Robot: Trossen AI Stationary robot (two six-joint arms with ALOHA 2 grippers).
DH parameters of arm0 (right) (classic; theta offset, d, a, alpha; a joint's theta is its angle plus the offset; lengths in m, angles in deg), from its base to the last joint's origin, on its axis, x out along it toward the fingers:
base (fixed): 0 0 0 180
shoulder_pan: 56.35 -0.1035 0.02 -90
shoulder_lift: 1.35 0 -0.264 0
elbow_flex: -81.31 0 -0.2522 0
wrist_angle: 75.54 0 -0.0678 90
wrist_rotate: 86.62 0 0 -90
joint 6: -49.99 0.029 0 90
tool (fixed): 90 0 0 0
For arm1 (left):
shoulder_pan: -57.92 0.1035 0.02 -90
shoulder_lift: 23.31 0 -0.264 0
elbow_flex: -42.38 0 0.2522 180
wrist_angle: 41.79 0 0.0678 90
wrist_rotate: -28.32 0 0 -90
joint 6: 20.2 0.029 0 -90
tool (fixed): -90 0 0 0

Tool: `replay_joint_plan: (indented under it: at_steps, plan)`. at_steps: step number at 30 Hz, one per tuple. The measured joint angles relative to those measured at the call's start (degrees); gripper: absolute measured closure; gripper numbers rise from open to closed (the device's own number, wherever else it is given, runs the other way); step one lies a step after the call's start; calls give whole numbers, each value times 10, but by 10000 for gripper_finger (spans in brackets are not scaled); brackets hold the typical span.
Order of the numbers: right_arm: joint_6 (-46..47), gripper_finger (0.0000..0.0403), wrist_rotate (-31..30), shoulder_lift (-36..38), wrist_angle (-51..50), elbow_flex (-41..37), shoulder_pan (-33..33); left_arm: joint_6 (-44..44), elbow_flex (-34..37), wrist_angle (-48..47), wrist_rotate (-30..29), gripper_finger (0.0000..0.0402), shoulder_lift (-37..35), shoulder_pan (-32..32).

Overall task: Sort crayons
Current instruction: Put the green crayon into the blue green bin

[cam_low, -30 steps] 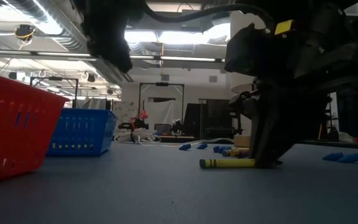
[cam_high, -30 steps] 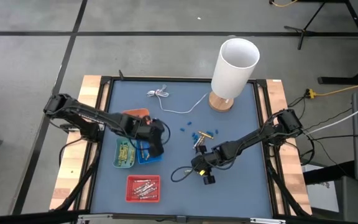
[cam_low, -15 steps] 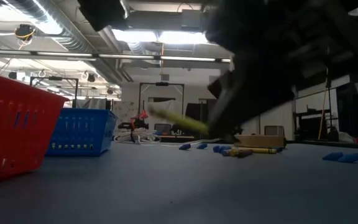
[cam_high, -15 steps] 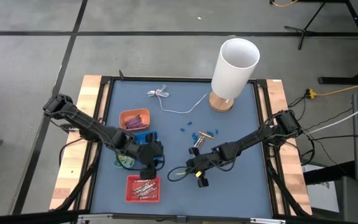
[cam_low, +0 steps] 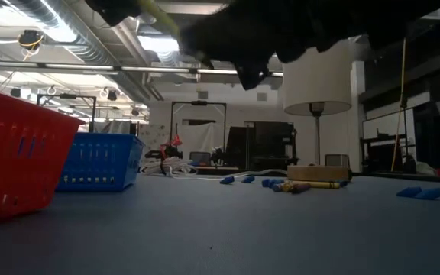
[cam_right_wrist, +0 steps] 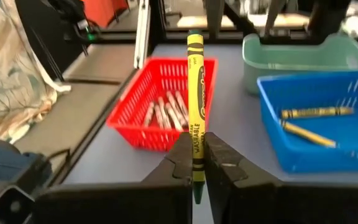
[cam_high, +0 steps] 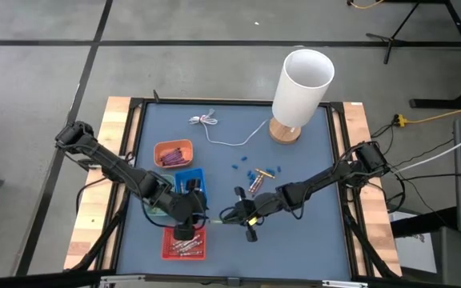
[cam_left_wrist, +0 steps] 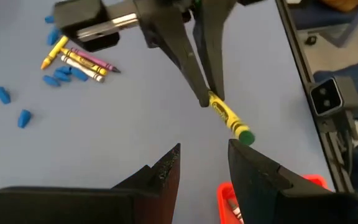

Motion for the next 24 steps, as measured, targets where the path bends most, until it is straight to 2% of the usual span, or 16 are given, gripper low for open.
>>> replay_joint_plan:
  at_steps: [9,17,24]
  plan:
    - [-33,388,6,1,74,0,0,37,0,9,-1,283,0,-21]
    - [-60,387,0,1,132,0,0,39,0,63,-38,283,0,-21]
    - [-78,387,-49,1,158,1,1,66,0,96,-39,283,0,-23]
